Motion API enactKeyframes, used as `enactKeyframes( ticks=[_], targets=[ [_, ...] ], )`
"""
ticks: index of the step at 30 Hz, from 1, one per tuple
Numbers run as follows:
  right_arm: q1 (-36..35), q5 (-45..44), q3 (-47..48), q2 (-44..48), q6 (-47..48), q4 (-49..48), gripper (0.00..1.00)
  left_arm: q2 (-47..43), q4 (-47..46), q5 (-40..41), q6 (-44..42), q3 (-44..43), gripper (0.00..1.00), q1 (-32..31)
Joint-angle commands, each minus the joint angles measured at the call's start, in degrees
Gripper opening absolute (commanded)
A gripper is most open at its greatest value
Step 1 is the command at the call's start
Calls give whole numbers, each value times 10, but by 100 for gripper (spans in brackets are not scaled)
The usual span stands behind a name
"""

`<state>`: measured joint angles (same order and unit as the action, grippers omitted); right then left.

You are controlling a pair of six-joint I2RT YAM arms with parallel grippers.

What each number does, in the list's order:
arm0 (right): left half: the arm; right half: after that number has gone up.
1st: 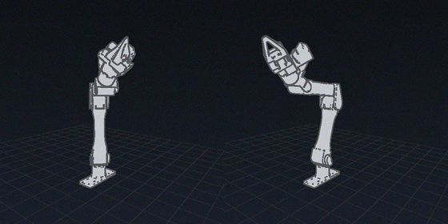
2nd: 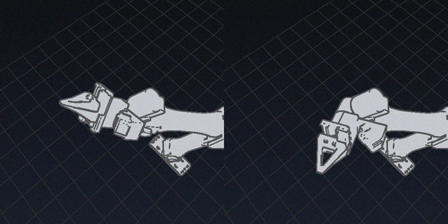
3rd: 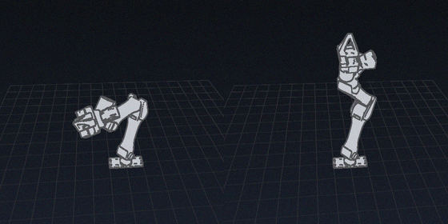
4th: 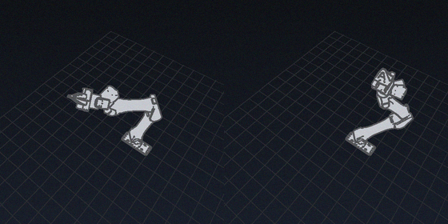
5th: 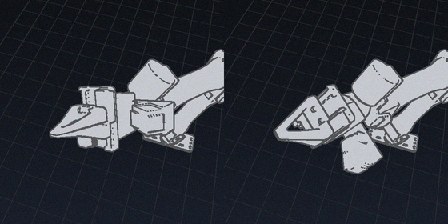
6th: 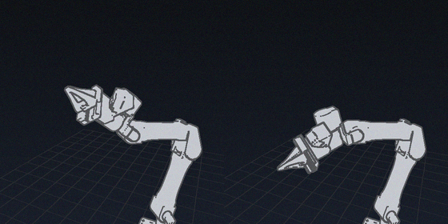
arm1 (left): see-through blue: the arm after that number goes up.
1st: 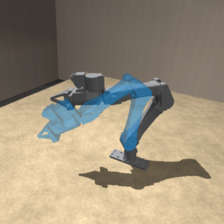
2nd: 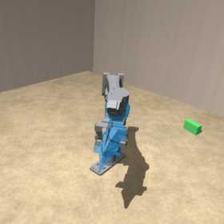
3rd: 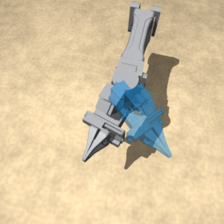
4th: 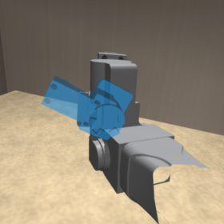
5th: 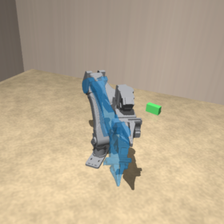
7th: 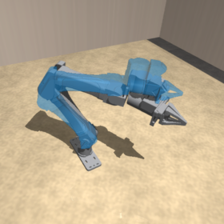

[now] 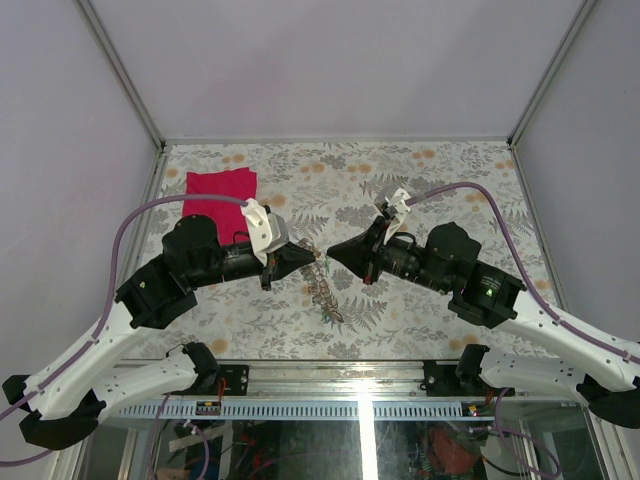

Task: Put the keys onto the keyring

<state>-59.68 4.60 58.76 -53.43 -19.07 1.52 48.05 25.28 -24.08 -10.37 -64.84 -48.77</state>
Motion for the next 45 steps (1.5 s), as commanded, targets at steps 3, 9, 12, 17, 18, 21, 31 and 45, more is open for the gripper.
enactKeyframes(
  ticks=[3, 9, 12, 17, 18, 21, 31, 45],
  targets=[
    [-2, -16, 23, -3, -4, -8, 0, -10, -73, -7, -2, -17, 0, -2],
    [-2, -3, 27, -12, -7, -4, 0, -8, -73, -9, -2, -17, 0, -2],
    [-2, 8, 33, -24, -7, 2, 0, -7, -73, -9, -2, -18, 0, -2],
    [-2, 17, 40, -35, -6, 14, 0, -6, -73, -9, -2, -19, 0, -2],
    [-2, 18, 40, -36, -6, 13, 0, -6, -73, -10, -2, -20, 0, -2],
    [-2, 20, 40, -35, -6, 7, 0, -4, -73, -12, -1, -20, 0, -2],
    [-2, -8, -29, 80, 68, -75, 30, -20, -131, -43, 42, 6, 0, -2],
    [-2, 180, -18, 115, 194, -52, 38, -65, -502, -160, 258, 157, 0, -2]
  ],
)
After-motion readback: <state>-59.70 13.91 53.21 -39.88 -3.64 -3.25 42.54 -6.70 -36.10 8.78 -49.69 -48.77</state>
